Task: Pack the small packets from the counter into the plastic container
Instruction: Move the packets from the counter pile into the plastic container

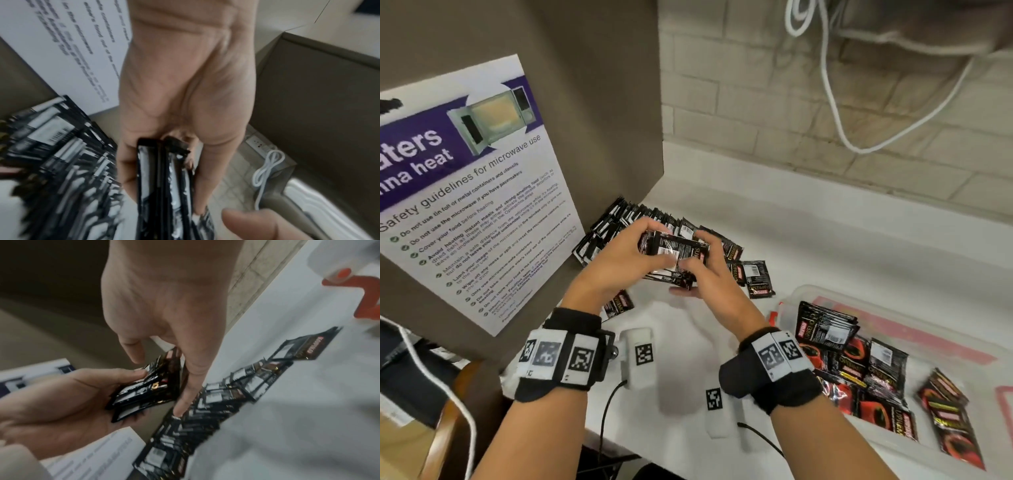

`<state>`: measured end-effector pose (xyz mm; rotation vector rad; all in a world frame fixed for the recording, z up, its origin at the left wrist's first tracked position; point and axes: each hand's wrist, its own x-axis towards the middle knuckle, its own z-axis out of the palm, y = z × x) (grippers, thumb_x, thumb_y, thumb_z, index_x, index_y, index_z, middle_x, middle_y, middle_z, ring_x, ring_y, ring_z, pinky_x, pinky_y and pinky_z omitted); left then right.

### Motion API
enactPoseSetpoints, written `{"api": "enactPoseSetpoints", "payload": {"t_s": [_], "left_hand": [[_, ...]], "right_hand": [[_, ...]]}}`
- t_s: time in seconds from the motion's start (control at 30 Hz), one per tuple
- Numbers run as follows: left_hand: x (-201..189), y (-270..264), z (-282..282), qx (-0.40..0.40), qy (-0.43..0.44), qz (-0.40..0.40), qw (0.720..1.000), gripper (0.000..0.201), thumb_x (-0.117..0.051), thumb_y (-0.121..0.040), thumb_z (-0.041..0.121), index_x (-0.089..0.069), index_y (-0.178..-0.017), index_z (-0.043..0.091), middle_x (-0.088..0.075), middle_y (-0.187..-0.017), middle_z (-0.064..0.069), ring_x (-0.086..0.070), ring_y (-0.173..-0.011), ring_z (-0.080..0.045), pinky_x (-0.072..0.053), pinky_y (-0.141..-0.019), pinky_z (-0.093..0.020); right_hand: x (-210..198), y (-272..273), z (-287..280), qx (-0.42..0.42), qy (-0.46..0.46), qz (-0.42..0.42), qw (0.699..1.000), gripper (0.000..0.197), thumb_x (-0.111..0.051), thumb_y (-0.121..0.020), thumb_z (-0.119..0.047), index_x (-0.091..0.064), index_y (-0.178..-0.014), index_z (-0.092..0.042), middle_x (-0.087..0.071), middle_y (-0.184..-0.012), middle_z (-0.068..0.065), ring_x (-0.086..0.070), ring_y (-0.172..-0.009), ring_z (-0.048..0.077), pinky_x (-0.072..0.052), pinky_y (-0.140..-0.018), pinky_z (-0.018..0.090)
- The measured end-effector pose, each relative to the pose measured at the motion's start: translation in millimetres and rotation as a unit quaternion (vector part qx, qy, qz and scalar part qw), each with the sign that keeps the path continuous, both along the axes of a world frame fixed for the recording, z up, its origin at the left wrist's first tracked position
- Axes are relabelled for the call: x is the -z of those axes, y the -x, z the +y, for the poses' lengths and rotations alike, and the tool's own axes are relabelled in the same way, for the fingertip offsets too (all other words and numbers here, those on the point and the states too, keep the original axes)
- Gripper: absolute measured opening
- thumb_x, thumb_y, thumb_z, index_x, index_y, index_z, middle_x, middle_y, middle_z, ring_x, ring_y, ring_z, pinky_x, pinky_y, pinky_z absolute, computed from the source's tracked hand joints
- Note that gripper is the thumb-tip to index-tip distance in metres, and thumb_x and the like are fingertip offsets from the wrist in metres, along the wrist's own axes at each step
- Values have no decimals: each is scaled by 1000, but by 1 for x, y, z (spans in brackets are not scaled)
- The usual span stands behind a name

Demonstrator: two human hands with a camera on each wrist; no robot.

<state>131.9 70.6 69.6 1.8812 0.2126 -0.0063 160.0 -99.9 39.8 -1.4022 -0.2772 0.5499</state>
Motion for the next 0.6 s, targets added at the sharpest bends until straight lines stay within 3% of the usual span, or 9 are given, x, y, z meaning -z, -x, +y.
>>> {"api": "enactPoseSetpoints", "payload": {"t_s": [0.13,0.23,0.33,0.43,0.6], "left_hand": [[-17,-4,-31,52,50,-40,997,37,-74,-87,10,-62,-113,33,-68,-111,0,-66,-104,-21,-53,-93,-44],[-25,-9,-61,98,76,-51,991,38,-61,-93,1,-57,-120,28,-67,-108,1,-64,-99,-9,-52,-91,-32],[-29,-14,-92,138,85,-54,985,45,-53,-93,-4,-49,-124,29,-64,-115,-7,-62,-100,-8,-51,-92,-27],[-29,-18,-114,168,96,-36,980,52,-51,-92,-2,-40,-124,37,-64,-115,-3,-66,-95,-4,-55,-82,-23],[-32,-21,-141,202,102,2,974,52,-61,-90,0,-43,-125,34,-65,-113,-2,-72,-89,-17,-61,-75,-37]], "right_hand": [[-25,1,-25,58,-17,-40,997,42,-45,-97,-10,-34,-134,-28,-58,-120,2,-68,-98,20,-60,-74,35],[-36,3,-47,92,17,-74,993,43,-42,-100,-7,-28,-135,-27,-59,-118,8,-65,-94,21,-59,-78,40],[-39,7,-71,124,31,-107,986,52,-43,-100,-3,-20,-143,-23,-58,-113,4,-62,-91,10,-55,-84,34],[-41,11,-96,146,22,-124,981,64,-44,-96,6,-13,-147,-20,-56,-106,0,-64,-83,-3,-55,-76,21],[-50,21,-132,178,43,-149,972,67,-48,-91,11,-21,-143,-21,-54,-113,4,-64,-91,3,-58,-84,33]]}}
